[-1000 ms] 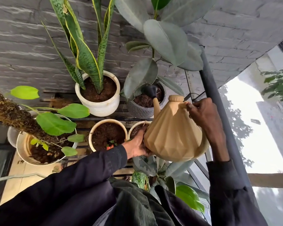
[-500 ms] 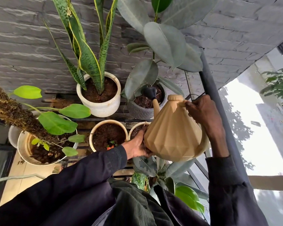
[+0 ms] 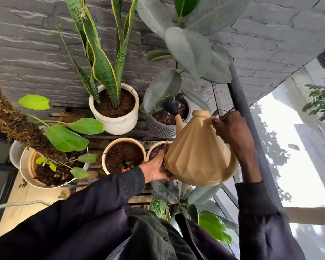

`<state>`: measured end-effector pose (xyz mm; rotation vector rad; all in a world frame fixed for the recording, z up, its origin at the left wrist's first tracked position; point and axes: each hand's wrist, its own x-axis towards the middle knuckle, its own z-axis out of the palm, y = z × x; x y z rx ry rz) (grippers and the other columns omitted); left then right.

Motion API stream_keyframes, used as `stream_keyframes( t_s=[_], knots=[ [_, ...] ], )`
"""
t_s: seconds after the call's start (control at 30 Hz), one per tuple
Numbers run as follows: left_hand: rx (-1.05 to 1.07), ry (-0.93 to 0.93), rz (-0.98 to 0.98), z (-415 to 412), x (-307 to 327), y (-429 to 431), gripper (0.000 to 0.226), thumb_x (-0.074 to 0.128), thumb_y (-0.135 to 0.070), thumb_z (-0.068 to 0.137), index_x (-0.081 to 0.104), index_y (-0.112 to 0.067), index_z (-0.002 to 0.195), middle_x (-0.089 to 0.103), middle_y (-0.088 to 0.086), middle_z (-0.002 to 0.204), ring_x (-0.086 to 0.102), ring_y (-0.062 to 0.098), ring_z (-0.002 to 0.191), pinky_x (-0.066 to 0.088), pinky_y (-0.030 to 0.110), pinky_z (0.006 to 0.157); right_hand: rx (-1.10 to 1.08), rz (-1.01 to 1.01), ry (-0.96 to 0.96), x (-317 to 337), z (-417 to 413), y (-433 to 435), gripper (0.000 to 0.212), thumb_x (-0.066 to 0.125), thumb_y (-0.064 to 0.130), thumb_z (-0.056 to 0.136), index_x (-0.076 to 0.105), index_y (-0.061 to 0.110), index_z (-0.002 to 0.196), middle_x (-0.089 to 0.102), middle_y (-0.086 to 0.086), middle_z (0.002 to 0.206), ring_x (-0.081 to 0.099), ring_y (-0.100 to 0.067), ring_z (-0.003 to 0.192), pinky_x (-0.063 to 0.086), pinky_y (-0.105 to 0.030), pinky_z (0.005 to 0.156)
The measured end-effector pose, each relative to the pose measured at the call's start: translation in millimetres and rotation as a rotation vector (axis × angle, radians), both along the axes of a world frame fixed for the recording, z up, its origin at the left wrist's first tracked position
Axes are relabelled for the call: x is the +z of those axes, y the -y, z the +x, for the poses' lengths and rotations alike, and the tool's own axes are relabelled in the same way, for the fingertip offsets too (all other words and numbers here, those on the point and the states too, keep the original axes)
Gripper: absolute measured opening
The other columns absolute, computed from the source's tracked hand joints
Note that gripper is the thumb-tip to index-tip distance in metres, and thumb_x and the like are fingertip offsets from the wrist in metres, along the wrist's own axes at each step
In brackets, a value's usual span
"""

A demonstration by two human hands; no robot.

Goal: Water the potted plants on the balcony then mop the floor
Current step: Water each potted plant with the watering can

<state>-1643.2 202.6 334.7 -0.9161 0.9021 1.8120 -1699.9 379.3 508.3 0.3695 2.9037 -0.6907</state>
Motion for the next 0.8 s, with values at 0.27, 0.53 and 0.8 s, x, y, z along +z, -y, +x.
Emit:
stream_keyframes(
  t_s=[0.27,0.53,0.8],
  knots=[
    [-0.005,-0.026,-0.014,1,-3,-3,0.060,0.051,-0.068,0.091,0.066,-0.014,0.113,0.069,0.013,0.095,0.063,0.029,0.089,0.053,0.039,0.066,0.008,-0.026,-0.055,-8,5,-11,0.049,0.063,0.027,0.105,0.070,-0.018,0.087,0.072,-0.034,0.080,0.070,-0.050,0.076,0.062,-0.057,0.073],
    [-0.014,-0.049,-0.051,-2,-5,-6,0.056,0.047,-0.064,0.095,0.067,-0.014,0.112,0.070,0.012,0.096,0.063,0.028,0.088,0.053,0.038,0.066,-0.052,-0.092,-0.159,-28,20,-27,0.051,0.065,0.032,0.102,0.070,-0.014,0.082,0.069,-0.033,0.073,0.068,-0.044,0.070,0.060,-0.053,0.069],
    [0.039,-0.149,-0.123,-11,-10,-2,0.045,0.052,-0.061,0.096,0.071,-0.020,0.104,0.076,0.008,0.096,0.068,0.027,0.095,0.054,0.040,0.089,-0.149,-0.339,-0.321,-72,55,-43,0.058,0.062,0.043,0.091,0.061,-0.008,0.064,0.044,-0.019,0.051,0.033,-0.015,0.053,0.028,-0.031,0.048]
  ],
)
